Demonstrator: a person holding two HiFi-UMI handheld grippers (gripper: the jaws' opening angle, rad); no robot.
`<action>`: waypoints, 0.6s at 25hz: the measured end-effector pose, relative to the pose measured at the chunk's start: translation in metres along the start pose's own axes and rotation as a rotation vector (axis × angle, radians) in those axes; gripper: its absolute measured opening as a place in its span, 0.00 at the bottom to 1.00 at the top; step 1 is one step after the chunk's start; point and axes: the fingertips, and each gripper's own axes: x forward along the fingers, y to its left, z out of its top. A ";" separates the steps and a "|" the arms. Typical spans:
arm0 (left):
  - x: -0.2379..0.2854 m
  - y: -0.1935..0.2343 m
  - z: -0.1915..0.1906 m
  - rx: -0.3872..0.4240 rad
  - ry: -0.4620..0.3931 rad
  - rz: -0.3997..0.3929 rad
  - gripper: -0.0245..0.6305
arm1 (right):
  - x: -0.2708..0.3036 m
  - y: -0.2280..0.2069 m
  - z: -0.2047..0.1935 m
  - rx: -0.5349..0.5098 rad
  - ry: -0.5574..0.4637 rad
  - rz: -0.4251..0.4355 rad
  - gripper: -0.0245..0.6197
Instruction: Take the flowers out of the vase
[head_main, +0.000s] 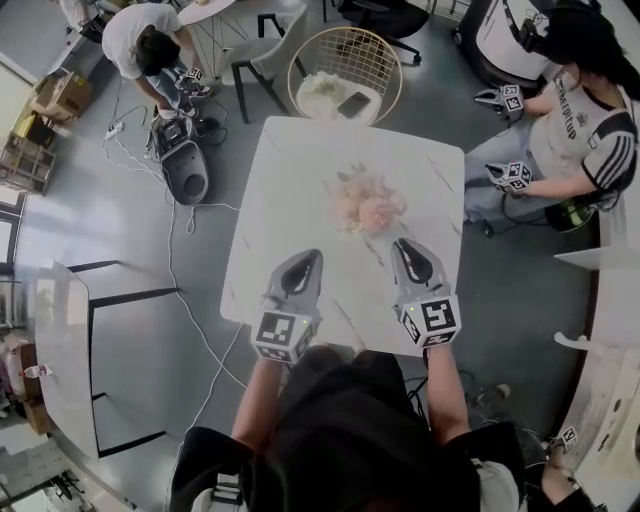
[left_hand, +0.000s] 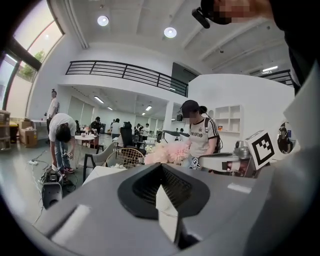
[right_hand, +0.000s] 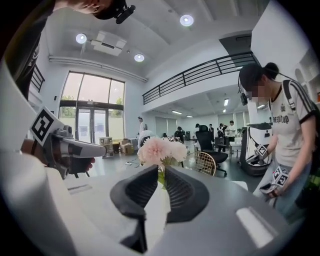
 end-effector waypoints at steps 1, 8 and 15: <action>0.001 0.001 0.000 -0.001 0.000 0.010 0.05 | 0.004 -0.001 -0.002 -0.008 0.007 0.014 0.09; 0.007 0.010 -0.013 -0.023 0.023 0.075 0.05 | 0.035 -0.011 -0.023 -0.021 0.048 0.083 0.23; 0.009 0.015 -0.019 -0.035 0.033 0.124 0.05 | 0.060 -0.018 -0.030 -0.025 0.076 0.140 0.38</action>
